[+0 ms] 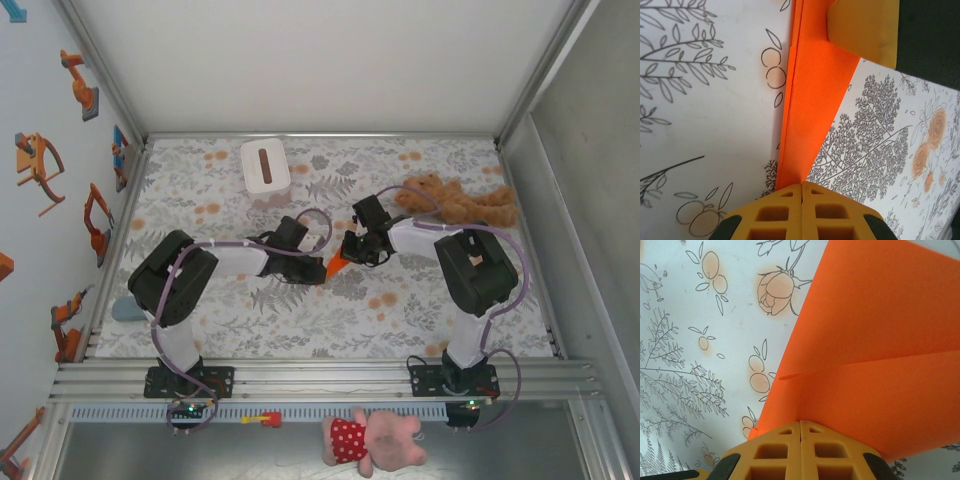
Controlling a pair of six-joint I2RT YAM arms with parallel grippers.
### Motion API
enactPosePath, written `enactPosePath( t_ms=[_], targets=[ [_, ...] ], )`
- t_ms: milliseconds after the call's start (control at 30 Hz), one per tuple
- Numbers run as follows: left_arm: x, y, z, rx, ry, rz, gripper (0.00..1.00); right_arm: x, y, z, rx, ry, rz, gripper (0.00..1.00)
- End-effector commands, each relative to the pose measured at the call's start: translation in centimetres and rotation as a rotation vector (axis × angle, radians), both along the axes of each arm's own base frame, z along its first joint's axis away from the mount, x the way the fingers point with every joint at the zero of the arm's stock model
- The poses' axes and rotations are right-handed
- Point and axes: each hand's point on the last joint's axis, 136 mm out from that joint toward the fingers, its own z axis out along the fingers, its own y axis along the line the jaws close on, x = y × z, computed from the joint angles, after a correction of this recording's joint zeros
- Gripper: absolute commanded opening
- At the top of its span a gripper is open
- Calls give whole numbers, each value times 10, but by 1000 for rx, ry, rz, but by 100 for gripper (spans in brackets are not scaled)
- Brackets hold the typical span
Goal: Fold a paper plane with a square sheet of paper (pick it up from the middle)
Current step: Fold the wing for the fifth time at the center of the table.
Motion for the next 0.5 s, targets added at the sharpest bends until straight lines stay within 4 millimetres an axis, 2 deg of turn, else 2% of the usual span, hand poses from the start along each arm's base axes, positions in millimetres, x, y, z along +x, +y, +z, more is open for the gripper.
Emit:
enactPosePath(
  t_ms=[0,300,467],
  targets=[
    [-47,52,-35,211,154,-28,0,-41,-51,-61,-248,179,-28,2],
    [-55,75,-26,301,117,-83,0,-39,-49,-59,-239,176,-27,2],
    [-55,79,-11,303,79,-91,0,-40,-48,-58,-233,179,-27,2]
  ],
)
